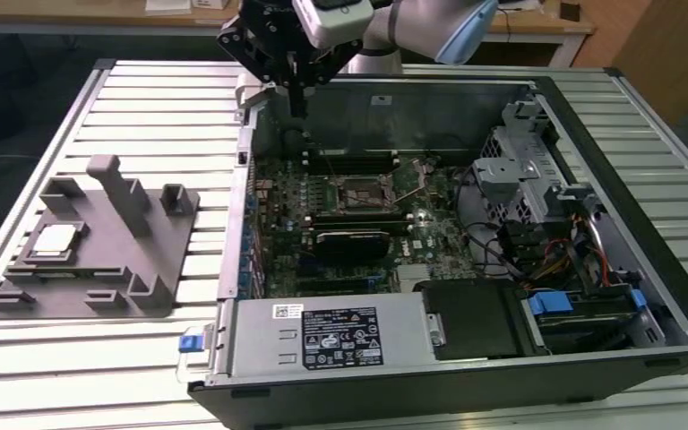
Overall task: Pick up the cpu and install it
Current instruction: 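Reach for the cpu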
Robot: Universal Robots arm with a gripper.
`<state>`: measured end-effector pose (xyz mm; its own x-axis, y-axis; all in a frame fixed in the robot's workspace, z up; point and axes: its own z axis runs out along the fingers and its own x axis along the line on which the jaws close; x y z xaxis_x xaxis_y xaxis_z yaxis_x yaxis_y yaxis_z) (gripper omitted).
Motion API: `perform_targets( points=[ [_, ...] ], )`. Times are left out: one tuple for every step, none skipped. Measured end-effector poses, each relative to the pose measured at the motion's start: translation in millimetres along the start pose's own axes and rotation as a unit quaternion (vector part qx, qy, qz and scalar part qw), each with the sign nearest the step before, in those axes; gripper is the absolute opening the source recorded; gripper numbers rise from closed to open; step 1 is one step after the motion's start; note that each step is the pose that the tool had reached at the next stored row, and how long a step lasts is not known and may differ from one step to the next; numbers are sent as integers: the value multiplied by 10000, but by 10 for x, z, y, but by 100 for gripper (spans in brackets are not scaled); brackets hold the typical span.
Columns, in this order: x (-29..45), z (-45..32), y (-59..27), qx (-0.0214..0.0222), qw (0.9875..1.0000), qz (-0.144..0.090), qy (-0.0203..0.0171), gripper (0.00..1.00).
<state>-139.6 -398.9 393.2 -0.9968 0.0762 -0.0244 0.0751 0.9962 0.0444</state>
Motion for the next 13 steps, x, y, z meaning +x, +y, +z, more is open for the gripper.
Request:
perform_targets(
  points=[
    [14,0,-1,0,10000,0,0,11],
    [27,0,-2,1,10000,0,0,11],
    [40,0,-3,1,10000,0,0,11],
    [54,1,-4,0,10000,0,0,11],
    [70,2,-6,0,10000,-1,0,11],
    [86,3,-7,0,10000,0,0,11],
    [104,5,-8,0,10000,0,0,11],
    [122,8,-9,0,10000,0,0,11],
    [140,11,-10,0,10000,0,0,11],
    [158,14,-11,0,10000,0,-1,11],
    [176,17,-11,0,10000,0,0,11],
    [194,19,-12,0,10000,0,0,11],
    [213,22,-13,0,10000,0,0,11]
  ],
)
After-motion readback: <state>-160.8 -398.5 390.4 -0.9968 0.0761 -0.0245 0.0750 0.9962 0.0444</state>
